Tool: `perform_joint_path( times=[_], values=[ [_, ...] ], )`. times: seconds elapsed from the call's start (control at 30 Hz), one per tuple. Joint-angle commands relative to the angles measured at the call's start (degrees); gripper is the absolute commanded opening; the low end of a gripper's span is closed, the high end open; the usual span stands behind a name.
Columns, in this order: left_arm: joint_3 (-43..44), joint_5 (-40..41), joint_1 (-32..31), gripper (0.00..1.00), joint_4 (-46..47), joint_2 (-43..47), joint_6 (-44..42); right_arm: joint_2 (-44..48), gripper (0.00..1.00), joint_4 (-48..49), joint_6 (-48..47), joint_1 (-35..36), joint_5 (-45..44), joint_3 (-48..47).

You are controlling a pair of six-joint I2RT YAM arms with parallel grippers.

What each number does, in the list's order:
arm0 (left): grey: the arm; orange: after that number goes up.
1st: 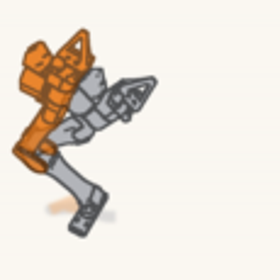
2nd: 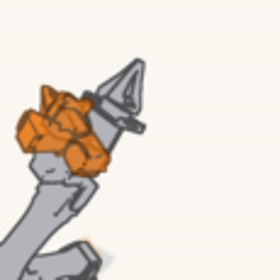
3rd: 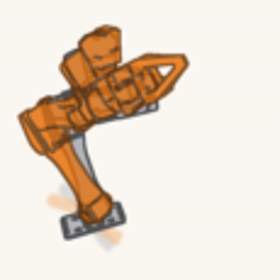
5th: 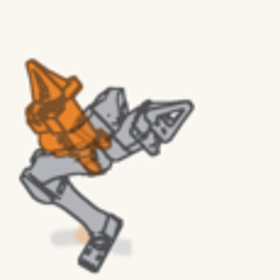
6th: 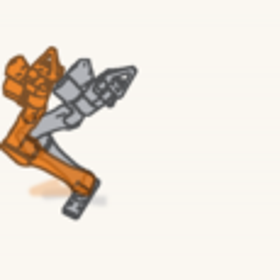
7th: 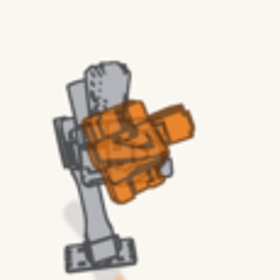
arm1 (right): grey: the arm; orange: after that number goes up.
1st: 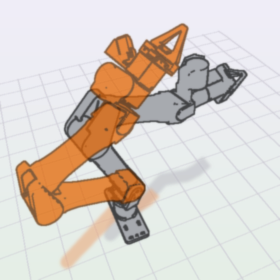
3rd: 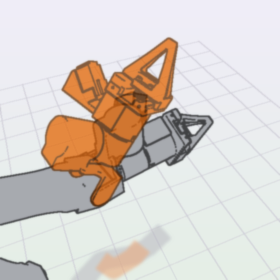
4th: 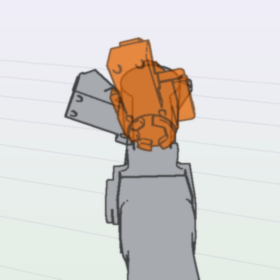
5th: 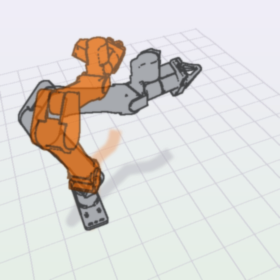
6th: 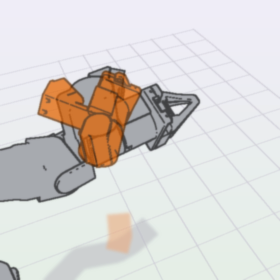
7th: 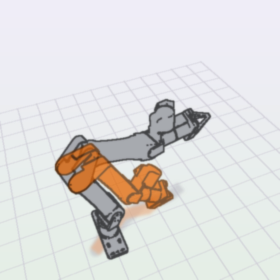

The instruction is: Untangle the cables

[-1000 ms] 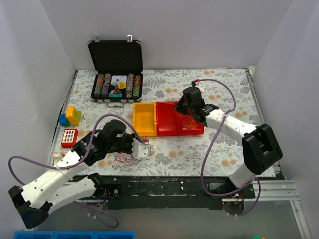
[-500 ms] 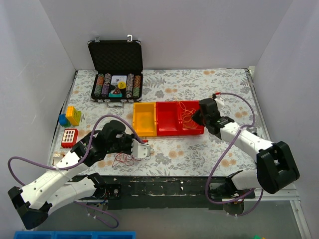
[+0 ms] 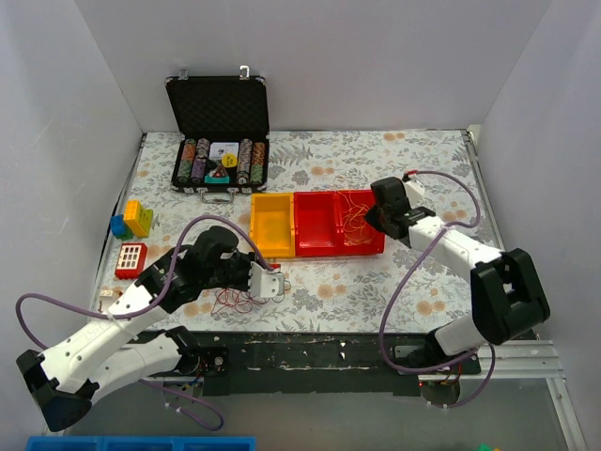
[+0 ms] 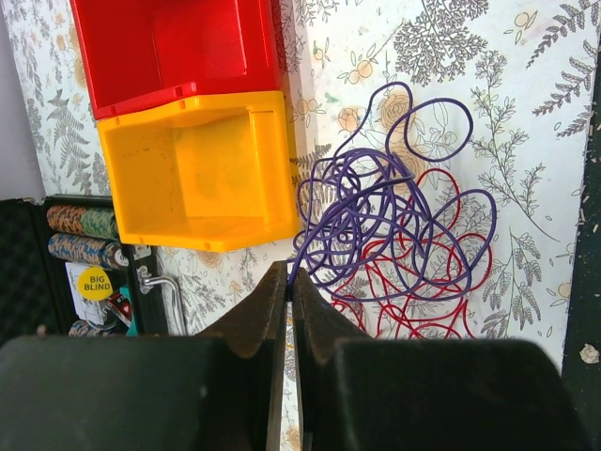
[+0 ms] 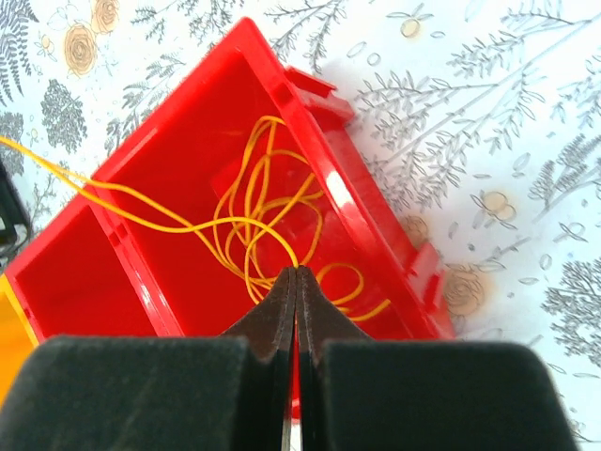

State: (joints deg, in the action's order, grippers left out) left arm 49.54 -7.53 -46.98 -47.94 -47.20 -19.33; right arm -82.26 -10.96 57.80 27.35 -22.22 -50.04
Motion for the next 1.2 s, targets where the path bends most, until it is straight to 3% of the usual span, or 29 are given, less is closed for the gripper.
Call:
perform_joint_path(
  times=[0.0,0.4,0.43,0.63,0.73,0.93,1.17],
  values=[
    [1.0,-0.73,0.22,0.03,1.1,-0.44,-0.44,-5.62,0.01,-2.93,0.74,0.15,-2.04,-6.9],
    [1.7,-0.56,0.31,0.05,0.66,-0.96,-0.18,-12.31,0.01,-1.35,-1.28,2.18,-1.07,-7.09],
    [1.7,-0.56,0.31,0.05,0.83,-1.05,-0.27,-12.05,0.04,-1.34,-1.72,2.35,-0.99,-7.09],
    [2.14,-0.56,0.31,0.05,0.83,-1.58,-0.27,-7.14,0.54,-3.18,-5.15,2.62,-0.28,-9.2],
    [2.14,-0.47,0.31,0.06,0.75,-1.4,-0.35,-3.54,0.67,-3.37,-6.47,2.53,0.15,-9.11],
    [2.05,-0.56,0.31,0.06,0.57,-1.4,-0.44,0.7,0.73,4.53,-11.12,2.53,2.7,-8.92],
    [2.14,-0.29,0.31,0.05,0.48,-1.49,-0.27,-15.63,0.82,3.68,-23.86,2.35,4.11,-28.23]
  ],
)
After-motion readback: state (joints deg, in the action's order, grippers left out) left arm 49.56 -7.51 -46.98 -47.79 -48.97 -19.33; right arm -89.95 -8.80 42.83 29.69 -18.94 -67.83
